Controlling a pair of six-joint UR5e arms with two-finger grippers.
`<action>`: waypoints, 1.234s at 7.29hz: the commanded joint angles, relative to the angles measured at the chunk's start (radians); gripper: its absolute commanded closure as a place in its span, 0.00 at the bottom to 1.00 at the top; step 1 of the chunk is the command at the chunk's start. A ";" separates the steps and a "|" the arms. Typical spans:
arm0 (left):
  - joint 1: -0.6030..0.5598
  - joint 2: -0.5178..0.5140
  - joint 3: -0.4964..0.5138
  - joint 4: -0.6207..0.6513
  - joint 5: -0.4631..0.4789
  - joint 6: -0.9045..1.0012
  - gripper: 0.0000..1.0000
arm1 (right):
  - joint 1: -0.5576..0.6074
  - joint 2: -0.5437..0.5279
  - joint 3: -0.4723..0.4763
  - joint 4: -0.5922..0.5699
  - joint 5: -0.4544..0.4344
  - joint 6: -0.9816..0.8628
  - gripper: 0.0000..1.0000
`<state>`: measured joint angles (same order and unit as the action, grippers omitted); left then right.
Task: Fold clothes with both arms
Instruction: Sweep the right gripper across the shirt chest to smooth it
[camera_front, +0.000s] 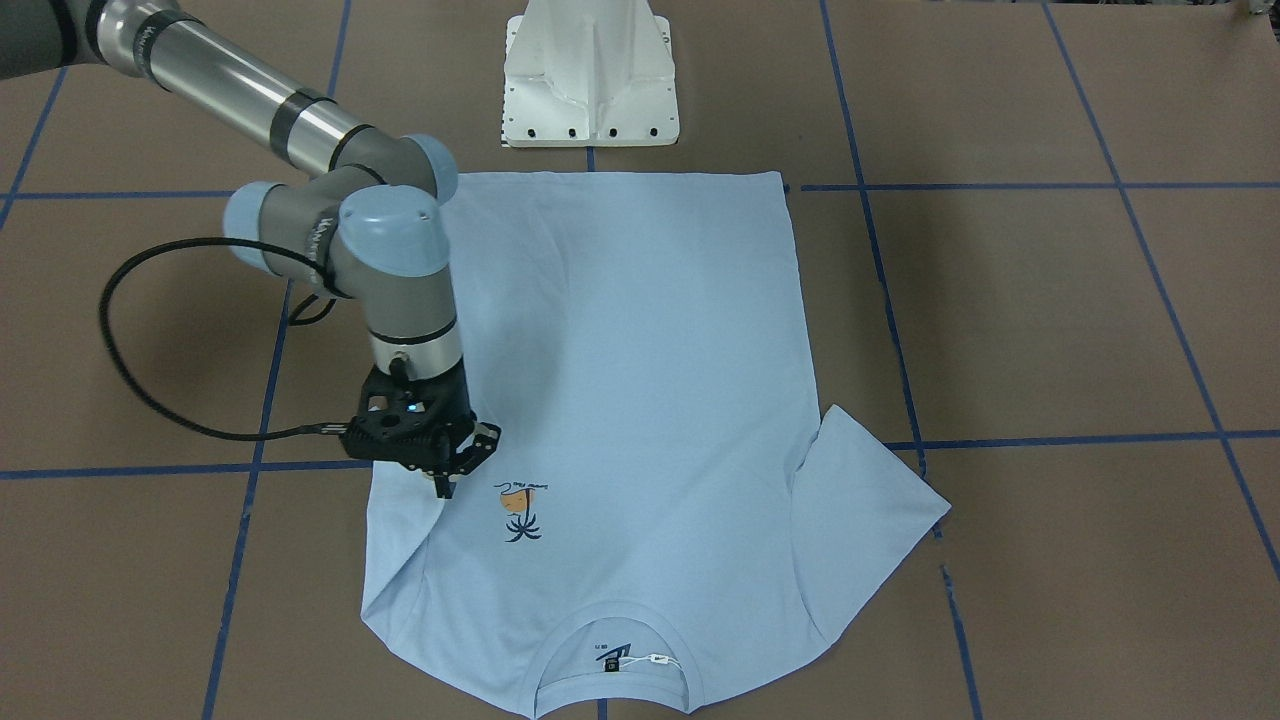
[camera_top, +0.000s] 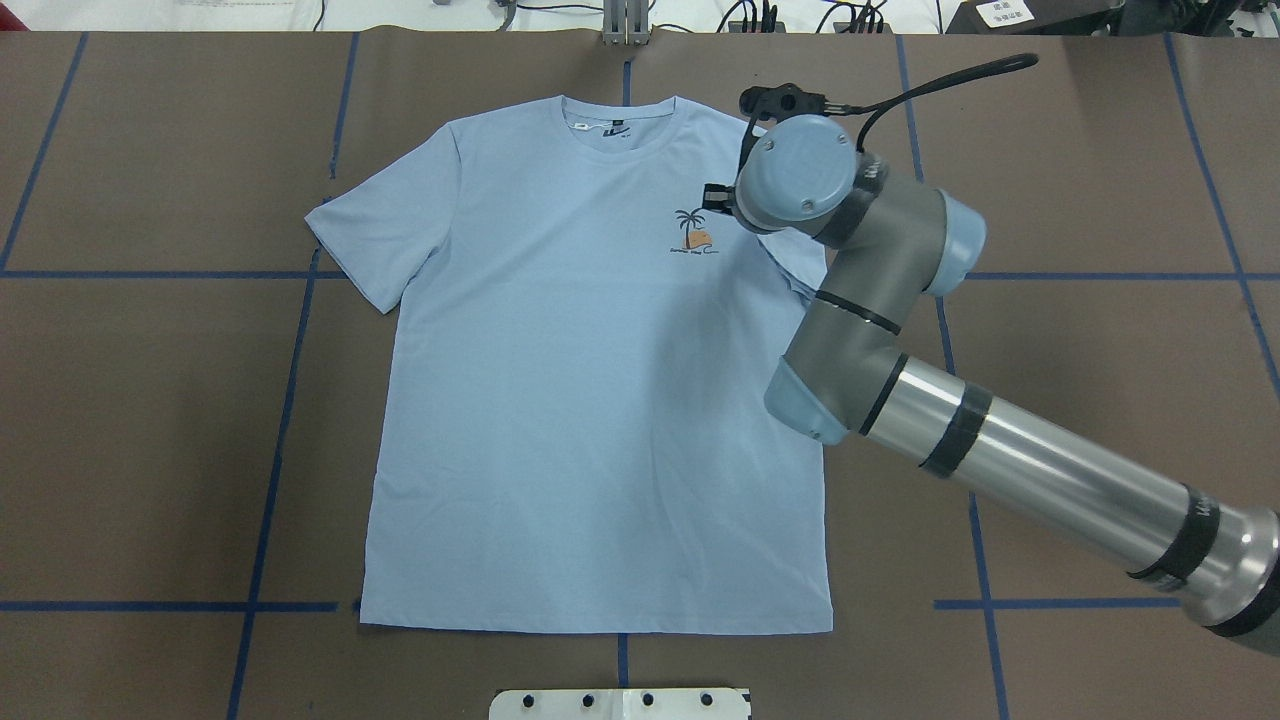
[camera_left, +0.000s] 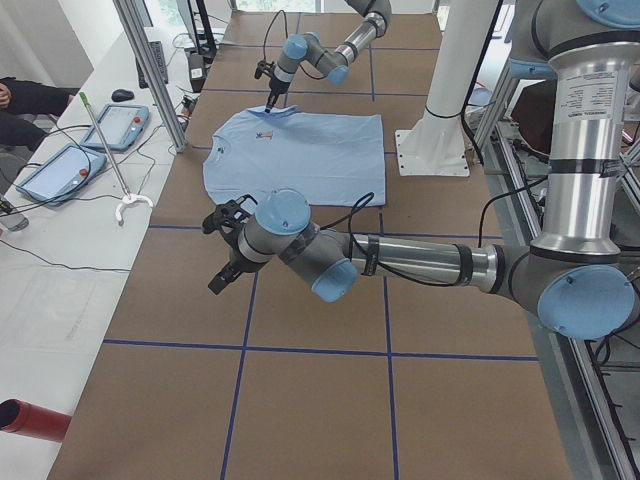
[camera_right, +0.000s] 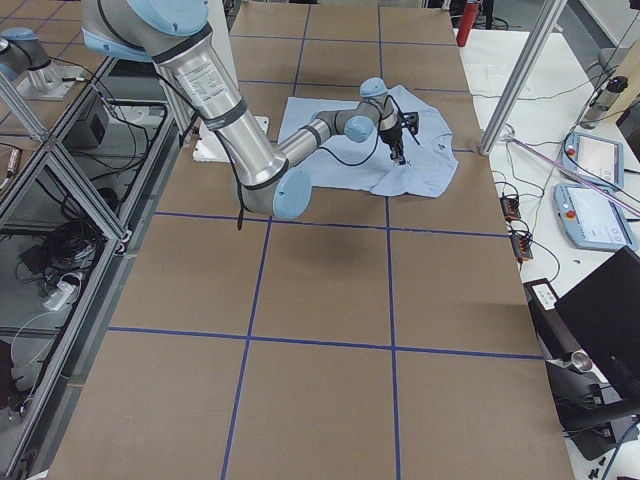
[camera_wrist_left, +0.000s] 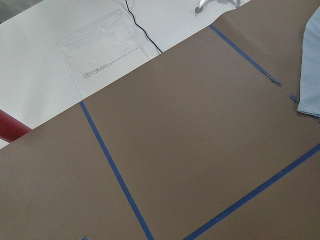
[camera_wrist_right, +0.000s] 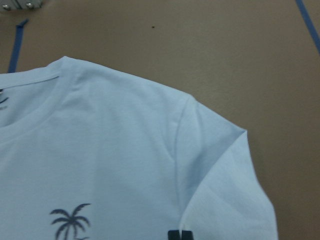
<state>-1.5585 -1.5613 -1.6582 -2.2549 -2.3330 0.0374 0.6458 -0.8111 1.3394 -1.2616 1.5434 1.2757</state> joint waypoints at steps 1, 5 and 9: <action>0.000 0.003 -0.002 -0.009 0.000 -0.002 0.00 | -0.064 0.108 -0.127 -0.001 -0.098 0.074 1.00; 0.000 0.003 -0.006 -0.014 0.000 -0.007 0.00 | -0.054 0.131 -0.146 0.001 -0.099 0.041 0.00; 0.154 -0.067 0.029 -0.115 0.014 -0.137 0.00 | 0.173 0.098 -0.059 -0.095 0.277 -0.250 0.00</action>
<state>-1.4789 -1.5855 -1.6500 -2.3537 -2.3232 -0.0046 0.7428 -0.6897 1.2280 -1.2991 1.7169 1.1408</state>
